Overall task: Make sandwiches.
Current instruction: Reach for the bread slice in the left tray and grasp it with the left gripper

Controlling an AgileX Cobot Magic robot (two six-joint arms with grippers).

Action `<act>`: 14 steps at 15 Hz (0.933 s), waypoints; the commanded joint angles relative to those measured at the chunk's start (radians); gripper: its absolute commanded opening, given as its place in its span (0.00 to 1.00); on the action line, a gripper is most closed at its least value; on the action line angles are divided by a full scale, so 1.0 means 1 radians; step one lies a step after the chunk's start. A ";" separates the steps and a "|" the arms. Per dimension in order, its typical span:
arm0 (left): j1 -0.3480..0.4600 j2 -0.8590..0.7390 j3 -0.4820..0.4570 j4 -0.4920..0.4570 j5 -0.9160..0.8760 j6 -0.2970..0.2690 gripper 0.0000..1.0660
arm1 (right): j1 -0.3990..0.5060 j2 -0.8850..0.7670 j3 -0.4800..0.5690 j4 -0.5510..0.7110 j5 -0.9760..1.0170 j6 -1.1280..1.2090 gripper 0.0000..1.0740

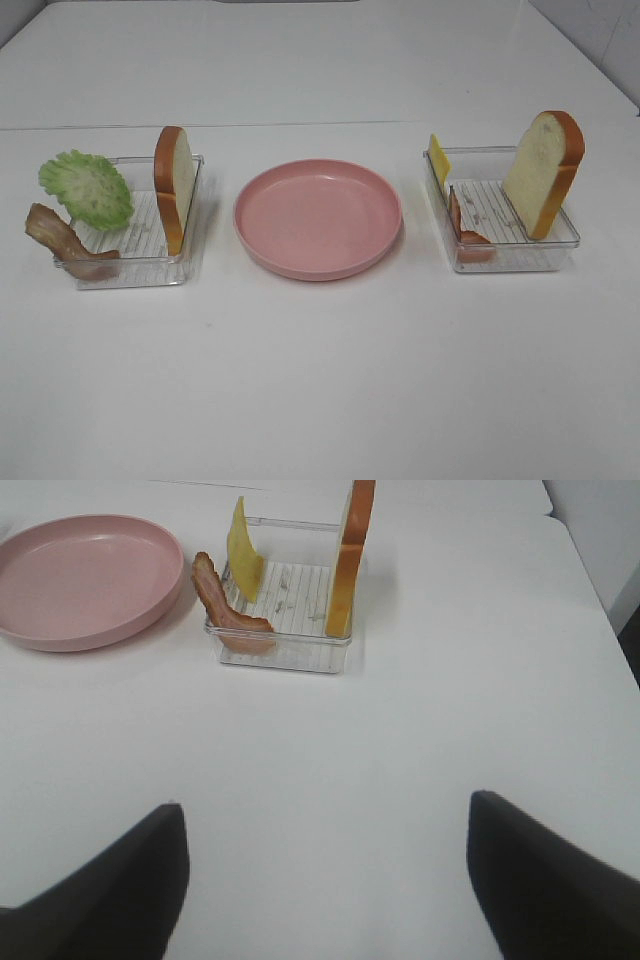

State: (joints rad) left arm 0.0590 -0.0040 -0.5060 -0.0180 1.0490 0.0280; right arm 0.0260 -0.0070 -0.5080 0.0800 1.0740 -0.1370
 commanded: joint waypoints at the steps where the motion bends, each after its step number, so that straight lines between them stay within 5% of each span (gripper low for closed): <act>1: -0.009 -0.023 0.005 -0.005 -0.009 -0.003 0.84 | -0.004 -0.014 0.002 0.000 -0.010 -0.005 0.68; 11: -0.009 -0.007 -0.009 -0.024 -0.015 -0.004 0.84 | -0.004 -0.014 0.002 0.000 -0.010 -0.005 0.68; 14: -0.009 0.112 -0.076 -0.028 -0.056 0.021 0.84 | -0.004 -0.014 0.002 0.000 -0.010 -0.005 0.68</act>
State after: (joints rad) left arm 0.0590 0.1050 -0.5740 -0.0410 1.0130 0.0440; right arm 0.0260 -0.0070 -0.5080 0.0800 1.0740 -0.1370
